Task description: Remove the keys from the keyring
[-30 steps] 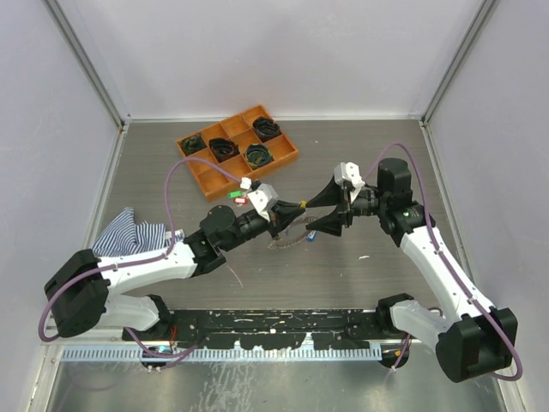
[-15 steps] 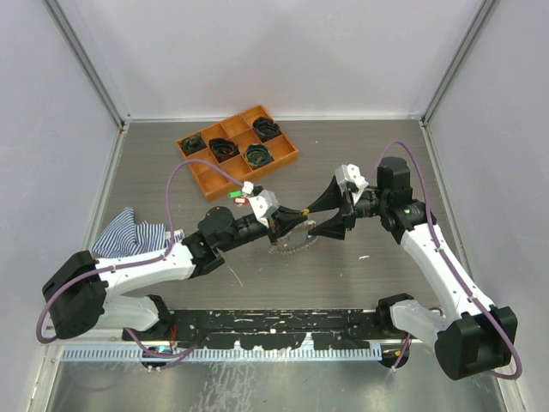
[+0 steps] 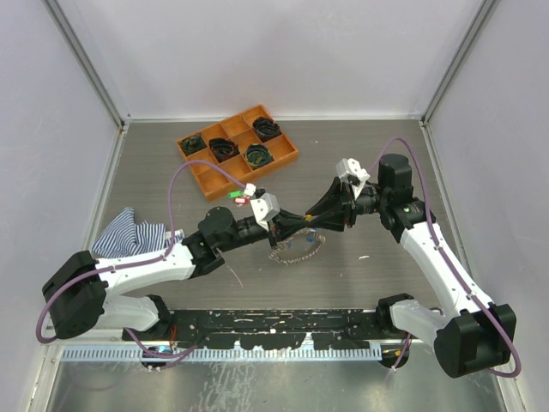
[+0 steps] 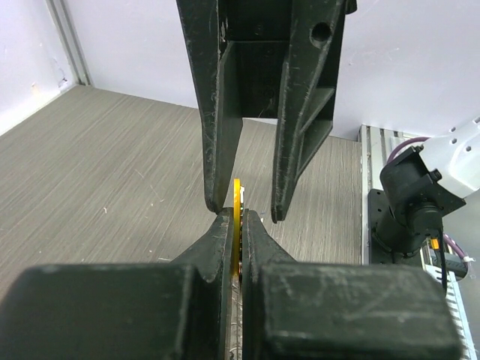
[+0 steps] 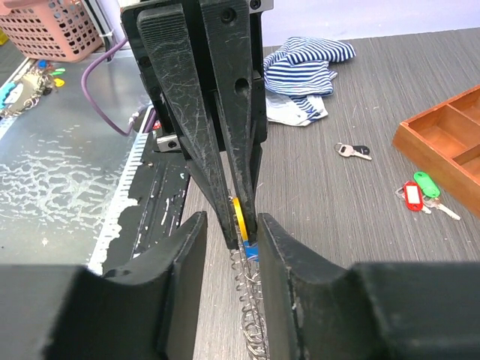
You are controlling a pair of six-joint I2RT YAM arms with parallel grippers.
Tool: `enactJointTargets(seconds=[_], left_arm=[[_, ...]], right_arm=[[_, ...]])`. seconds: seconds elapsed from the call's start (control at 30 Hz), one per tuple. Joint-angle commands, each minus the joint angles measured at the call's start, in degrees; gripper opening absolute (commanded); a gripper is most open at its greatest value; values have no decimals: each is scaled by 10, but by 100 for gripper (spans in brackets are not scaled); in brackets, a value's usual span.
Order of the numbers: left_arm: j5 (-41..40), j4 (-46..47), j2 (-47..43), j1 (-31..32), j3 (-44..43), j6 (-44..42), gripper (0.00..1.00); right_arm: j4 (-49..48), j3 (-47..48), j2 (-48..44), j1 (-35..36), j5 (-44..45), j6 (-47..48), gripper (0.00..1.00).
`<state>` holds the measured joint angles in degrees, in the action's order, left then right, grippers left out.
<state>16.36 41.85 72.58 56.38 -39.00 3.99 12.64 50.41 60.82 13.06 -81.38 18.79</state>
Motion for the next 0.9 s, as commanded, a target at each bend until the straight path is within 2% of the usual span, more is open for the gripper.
enactJointTargets(seconds=[0.0, 0.27, 0.7, 0.87], left_arm=[[7, 48, -13, -5, -10, 5, 0], [-4, 37, -13, -7, -13, 7, 0], [-7, 15, -11, -8, -24, 10, 0], [-10, 8, -11, -8, -28, 12, 0]], right_arm=[[-35, 21, -2, 4, -18, -31, 36], [-36, 21, -4, 6, -19, -33, 26], [-36, 19, -4, 12, -16, -30, 23], [-33, 18, -3, 14, -14, -26, 13]])
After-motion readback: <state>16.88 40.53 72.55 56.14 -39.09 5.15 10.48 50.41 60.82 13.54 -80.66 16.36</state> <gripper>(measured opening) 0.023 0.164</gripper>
